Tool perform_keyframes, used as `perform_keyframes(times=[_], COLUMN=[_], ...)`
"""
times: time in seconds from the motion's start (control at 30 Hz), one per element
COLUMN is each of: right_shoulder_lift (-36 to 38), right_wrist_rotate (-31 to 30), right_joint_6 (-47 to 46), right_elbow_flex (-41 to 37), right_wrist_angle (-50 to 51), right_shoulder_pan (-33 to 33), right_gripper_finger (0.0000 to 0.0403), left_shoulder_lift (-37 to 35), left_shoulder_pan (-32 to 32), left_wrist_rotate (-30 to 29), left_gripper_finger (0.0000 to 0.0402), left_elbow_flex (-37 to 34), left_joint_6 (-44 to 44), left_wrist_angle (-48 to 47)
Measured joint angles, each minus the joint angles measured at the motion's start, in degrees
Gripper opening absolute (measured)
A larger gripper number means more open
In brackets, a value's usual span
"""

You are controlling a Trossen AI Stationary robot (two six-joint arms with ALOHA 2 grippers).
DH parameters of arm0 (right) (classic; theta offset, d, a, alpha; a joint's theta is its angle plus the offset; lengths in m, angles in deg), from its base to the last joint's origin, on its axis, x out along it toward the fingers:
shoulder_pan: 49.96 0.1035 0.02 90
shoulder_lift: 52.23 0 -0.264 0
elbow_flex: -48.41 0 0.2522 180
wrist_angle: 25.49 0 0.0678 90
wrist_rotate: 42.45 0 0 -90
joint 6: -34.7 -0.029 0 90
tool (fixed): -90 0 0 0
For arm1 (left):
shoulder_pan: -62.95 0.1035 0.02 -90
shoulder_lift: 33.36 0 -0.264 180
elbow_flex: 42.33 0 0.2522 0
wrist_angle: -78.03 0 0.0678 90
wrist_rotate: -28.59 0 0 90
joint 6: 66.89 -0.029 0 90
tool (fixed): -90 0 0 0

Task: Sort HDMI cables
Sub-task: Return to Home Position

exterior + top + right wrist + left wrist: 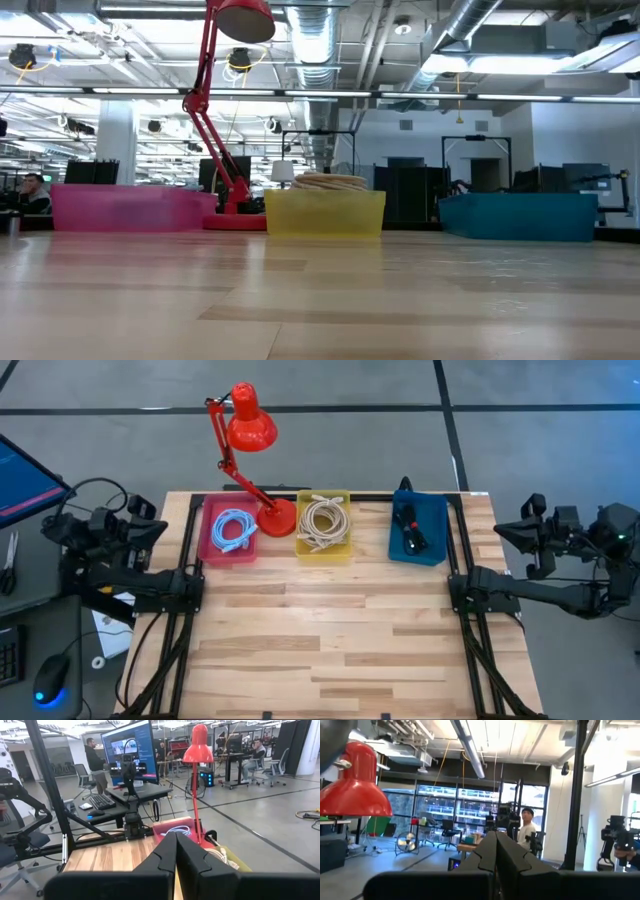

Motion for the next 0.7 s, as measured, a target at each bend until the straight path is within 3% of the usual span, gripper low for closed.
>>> perform_keyframes(times=[0.47,0.7], right_shoulder_lift=[0.14,6.31], right_wrist_rotate=[-1.56,-2.15], right_joint_6=[0.81,0.34], right_elbow_flex=[-0.57,-7.07], right_wrist_angle=[3.21,-0.63], right_shoulder_pan=[0.00,0.00], right_gripper_finger=[0.0000,0.0000], left_shoulder_lift=[-0.03,-0.08], left_shoulder_pan=[0.04,0.04], left_wrist_rotate=[-0.76,-2.16], left_gripper_finger=[0.0003,0.0003], left_elbow_flex=[0.05,0.07], left_joint_6=[0.00,0.00], left_wrist_angle=[-0.46,-0.50])
